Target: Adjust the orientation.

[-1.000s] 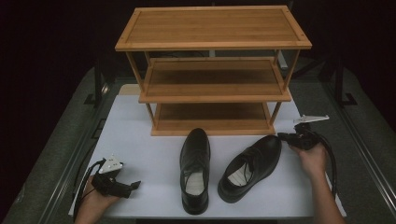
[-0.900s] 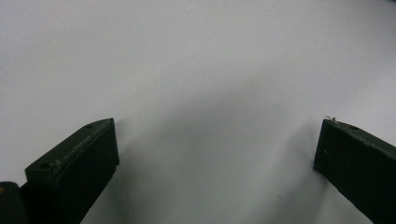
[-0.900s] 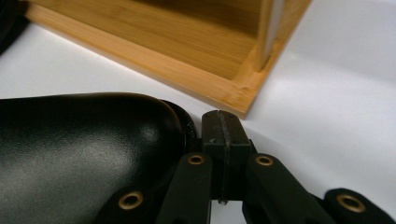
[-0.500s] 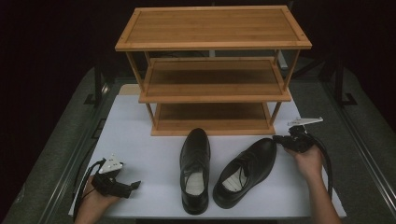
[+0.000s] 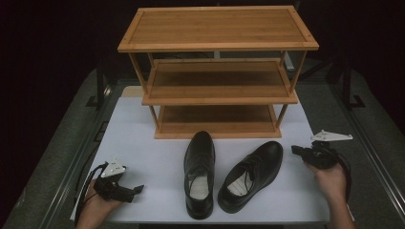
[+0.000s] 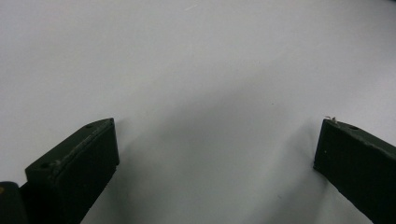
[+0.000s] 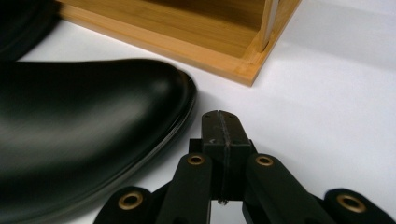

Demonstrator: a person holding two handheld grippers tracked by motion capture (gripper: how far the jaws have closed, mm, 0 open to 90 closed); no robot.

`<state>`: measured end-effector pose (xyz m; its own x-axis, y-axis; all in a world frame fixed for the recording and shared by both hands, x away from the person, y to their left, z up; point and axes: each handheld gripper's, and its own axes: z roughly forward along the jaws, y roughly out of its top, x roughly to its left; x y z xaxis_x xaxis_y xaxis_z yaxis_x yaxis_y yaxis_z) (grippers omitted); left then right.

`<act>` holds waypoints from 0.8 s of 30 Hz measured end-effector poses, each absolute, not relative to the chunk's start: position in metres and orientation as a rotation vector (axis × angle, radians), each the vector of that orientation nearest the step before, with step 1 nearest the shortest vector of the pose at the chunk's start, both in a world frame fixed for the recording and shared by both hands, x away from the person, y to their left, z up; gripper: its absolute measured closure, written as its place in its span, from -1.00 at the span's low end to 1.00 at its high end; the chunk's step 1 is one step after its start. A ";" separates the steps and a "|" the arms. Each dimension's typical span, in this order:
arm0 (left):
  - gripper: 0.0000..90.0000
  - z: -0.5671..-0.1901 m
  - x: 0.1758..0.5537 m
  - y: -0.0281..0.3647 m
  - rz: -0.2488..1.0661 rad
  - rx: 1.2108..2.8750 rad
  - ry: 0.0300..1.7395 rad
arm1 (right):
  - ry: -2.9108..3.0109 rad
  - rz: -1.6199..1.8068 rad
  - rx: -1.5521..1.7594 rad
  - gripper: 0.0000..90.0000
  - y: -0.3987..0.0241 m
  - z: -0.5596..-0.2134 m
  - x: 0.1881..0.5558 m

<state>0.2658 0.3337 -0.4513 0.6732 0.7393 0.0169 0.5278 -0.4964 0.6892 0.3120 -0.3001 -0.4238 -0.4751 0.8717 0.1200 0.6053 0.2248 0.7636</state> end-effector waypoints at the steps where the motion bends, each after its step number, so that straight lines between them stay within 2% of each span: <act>1: -1.00 -0.451 0.266 0.334 0.410 2.217 0.971 | 2.172 1.115 1.371 1.00 -0.301 -0.424 0.305; 12: -1.00 -0.451 0.266 0.334 0.410 2.218 0.972 | 2.242 1.211 1.292 1.00 -0.280 -0.434 0.244; 24: -1.00 -0.451 0.266 0.334 0.410 2.218 0.972 | 2.348 1.189 1.226 0.99 -0.258 -0.449 0.246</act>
